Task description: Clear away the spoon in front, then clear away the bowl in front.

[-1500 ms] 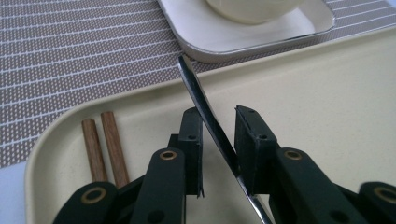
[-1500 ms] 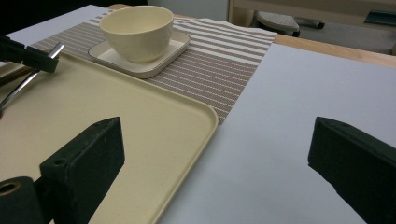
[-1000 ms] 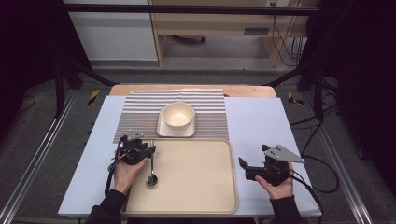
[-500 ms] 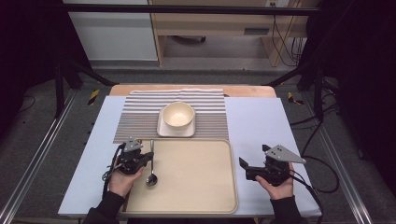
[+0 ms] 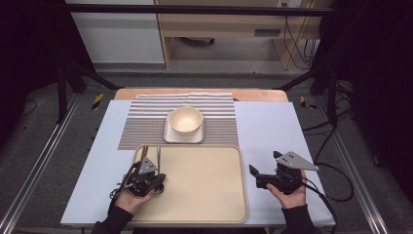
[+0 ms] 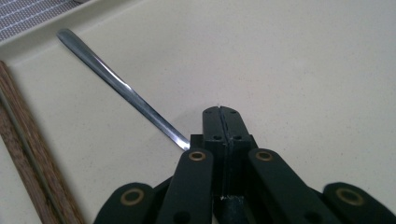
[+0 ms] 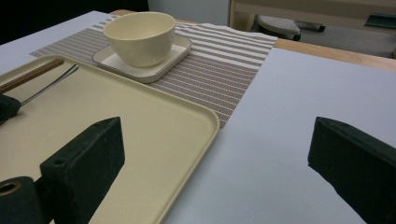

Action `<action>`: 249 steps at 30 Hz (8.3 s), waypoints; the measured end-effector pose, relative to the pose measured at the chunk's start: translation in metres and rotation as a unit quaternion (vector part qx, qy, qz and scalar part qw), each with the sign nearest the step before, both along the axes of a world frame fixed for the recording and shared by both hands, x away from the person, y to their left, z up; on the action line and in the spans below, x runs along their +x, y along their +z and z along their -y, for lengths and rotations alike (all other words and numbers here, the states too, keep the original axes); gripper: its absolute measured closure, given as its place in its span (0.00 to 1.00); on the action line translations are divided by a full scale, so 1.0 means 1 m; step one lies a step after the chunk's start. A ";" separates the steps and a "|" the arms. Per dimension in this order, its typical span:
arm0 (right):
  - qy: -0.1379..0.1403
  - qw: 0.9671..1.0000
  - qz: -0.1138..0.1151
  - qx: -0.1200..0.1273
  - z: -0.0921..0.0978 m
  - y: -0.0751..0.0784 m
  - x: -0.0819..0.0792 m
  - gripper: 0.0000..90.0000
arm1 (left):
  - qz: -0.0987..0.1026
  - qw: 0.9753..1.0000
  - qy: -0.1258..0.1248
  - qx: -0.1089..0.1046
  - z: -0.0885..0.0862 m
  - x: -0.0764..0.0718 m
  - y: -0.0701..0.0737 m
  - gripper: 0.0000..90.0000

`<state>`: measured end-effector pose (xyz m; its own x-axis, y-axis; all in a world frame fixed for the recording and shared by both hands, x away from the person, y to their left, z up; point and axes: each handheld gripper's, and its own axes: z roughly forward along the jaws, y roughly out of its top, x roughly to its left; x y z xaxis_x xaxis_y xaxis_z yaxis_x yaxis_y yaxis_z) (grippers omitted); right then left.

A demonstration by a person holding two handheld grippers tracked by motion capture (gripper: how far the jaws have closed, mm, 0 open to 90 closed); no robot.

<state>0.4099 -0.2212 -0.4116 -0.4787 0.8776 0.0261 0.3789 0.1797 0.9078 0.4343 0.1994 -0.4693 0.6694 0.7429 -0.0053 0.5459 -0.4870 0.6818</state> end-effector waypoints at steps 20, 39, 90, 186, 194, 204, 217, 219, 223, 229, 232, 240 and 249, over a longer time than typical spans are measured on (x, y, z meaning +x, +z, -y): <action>-0.002 1.000 0.000 0.002 0.001 0.000 0.000 0.04 | 0.027 0.999 0.004 -0.024 -0.011 -0.009 0.013 0.99; -0.010 1.000 0.003 0.000 0.003 0.001 0.000 0.04 | 0.121 0.987 0.066 -0.086 -0.025 0.009 0.059 0.51; -0.015 1.000 0.000 -0.001 0.003 0.000 0.002 0.03 | 0.161 0.976 0.104 -0.100 0.016 0.120 0.088 0.26; -0.012 1.000 -0.008 -0.008 0.002 -0.004 0.005 0.04 | 0.035 0.980 0.178 -0.086 0.035 0.194 0.027 0.92; -0.012 1.000 -0.008 -0.009 0.002 -0.004 0.005 0.04 | 0.040 0.980 0.172 -0.091 0.036 0.193 0.029 0.92; -0.013 1.000 -0.007 -0.008 0.002 -0.004 0.005 0.04 | 0.055 0.980 0.168 -0.088 0.034 0.188 0.038 0.91; -0.012 1.000 -0.007 -0.004 0.002 -0.003 0.004 0.03 | 0.082 0.979 0.150 -0.113 0.025 0.162 0.075 0.91; -0.012 1.000 -0.007 -0.005 0.002 -0.003 0.004 0.03 | 0.087 0.979 0.146 -0.116 0.025 0.157 0.080 0.91; -0.012 1.000 -0.006 -0.004 0.002 -0.002 0.003 0.03 | 0.094 0.980 0.132 -0.118 0.025 0.145 0.090 0.91; -0.013 1.000 -0.005 -0.004 0.002 -0.002 0.003 0.03 | 0.099 0.982 0.108 -0.116 0.027 0.125 0.099 0.91; -0.013 1.000 -0.006 -0.003 0.002 -0.002 0.003 0.03 | 0.100 0.984 0.100 -0.112 0.027 0.116 0.100 0.91; -0.012 1.000 -0.005 -0.003 0.002 -0.002 0.003 0.03 | 0.098 0.986 0.083 -0.104 0.025 0.097 0.093 0.91; -0.012 1.000 -0.007 -0.006 0.001 -0.003 0.003 0.03 | 0.078 0.989 0.076 -0.095 0.024 0.088 0.071 0.91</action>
<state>0.4131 -0.2218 -0.4147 -0.4578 0.8888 0.0230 0.3960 0.1807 0.9003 0.5218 0.1752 -0.3981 0.5530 0.8310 -0.0603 0.4841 -0.2616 0.8350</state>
